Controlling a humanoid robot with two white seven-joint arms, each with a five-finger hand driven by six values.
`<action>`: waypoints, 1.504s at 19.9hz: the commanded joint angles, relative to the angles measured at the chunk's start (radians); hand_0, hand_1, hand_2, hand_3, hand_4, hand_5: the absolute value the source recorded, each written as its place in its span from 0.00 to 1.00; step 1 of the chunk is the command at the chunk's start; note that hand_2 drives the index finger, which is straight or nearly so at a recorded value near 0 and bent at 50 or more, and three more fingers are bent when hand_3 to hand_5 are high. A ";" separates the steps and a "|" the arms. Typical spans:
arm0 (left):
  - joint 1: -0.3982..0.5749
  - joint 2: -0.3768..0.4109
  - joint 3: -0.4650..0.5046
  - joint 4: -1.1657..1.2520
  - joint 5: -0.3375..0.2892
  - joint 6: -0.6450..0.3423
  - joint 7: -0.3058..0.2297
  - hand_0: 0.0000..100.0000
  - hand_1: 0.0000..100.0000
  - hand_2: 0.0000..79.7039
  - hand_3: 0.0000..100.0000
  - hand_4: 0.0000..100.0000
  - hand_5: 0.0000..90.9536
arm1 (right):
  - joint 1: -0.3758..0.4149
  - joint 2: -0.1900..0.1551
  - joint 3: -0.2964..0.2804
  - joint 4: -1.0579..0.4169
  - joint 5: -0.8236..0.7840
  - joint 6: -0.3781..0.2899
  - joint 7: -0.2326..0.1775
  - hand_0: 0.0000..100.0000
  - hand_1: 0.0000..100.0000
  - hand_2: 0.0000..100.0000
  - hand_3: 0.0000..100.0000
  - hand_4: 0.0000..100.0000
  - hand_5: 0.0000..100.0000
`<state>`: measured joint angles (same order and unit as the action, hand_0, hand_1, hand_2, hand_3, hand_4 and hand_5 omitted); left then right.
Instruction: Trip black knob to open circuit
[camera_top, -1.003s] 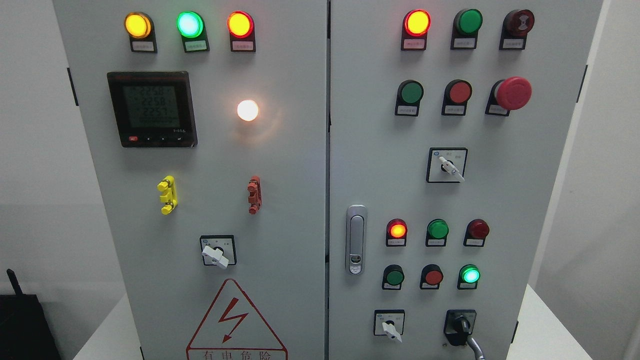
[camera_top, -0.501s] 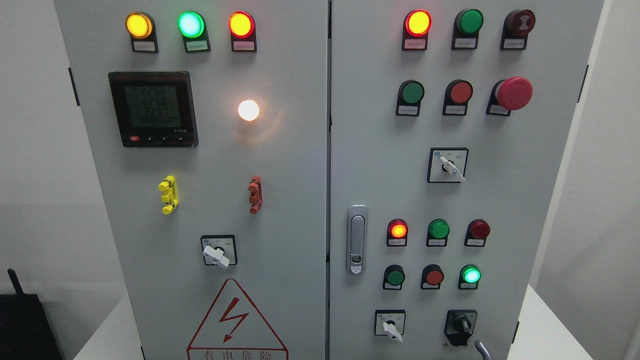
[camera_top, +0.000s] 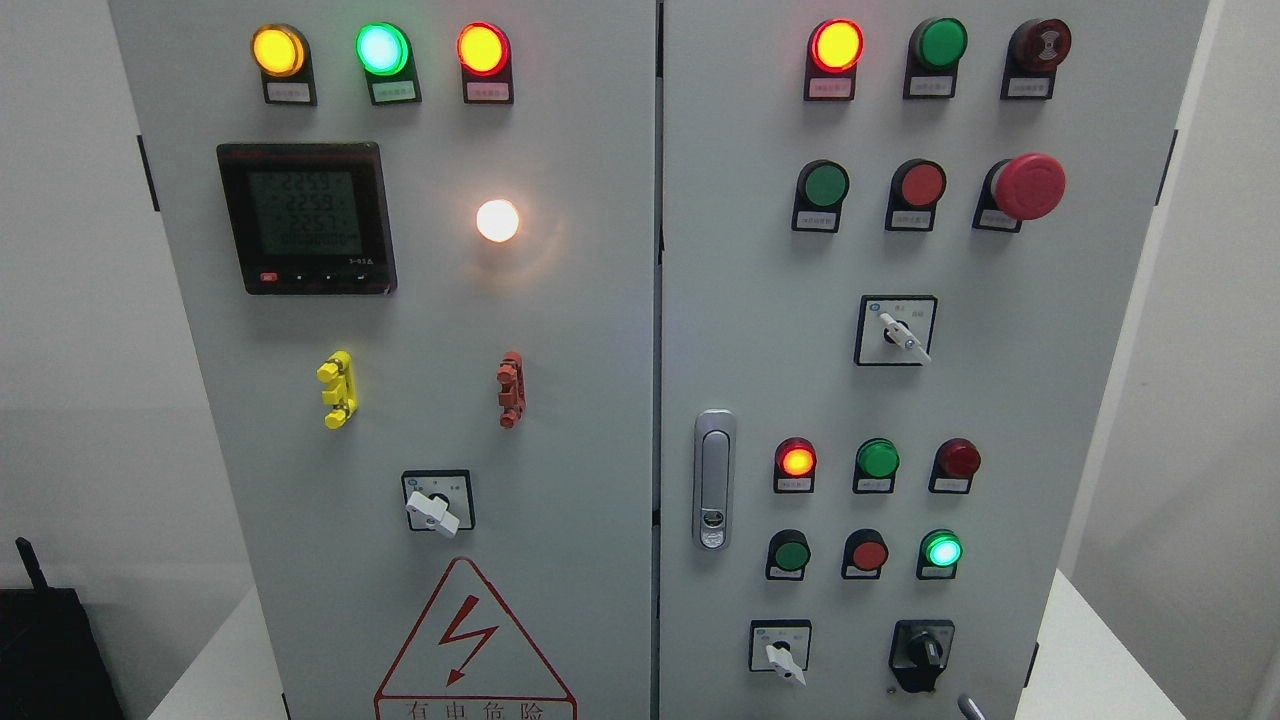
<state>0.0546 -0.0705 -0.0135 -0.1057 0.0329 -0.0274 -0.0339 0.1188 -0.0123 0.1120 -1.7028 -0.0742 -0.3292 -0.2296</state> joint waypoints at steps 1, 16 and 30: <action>-0.004 -0.002 0.001 0.000 0.002 0.000 0.000 0.12 0.39 0.00 0.00 0.00 0.00 | 0.013 0.006 0.003 -0.043 -0.001 -0.008 -0.007 1.00 0.94 0.00 1.00 0.95 0.86; -0.002 -0.002 0.001 0.000 0.002 -0.002 0.000 0.12 0.39 0.00 0.00 0.00 0.00 | 0.159 0.031 0.008 -0.129 -0.010 -0.045 -0.016 0.18 0.29 0.00 0.38 0.32 0.28; -0.002 -0.002 0.001 0.000 0.002 0.000 0.000 0.12 0.39 0.00 0.00 0.00 0.00 | 0.214 0.049 0.017 -0.155 -0.029 -0.070 0.026 0.00 0.10 0.00 0.06 0.01 0.00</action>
<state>0.0546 -0.0705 -0.0135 -0.1057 0.0329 -0.0274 -0.0340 0.3347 0.0339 0.1268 -1.8289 -0.1003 -0.3828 -0.2124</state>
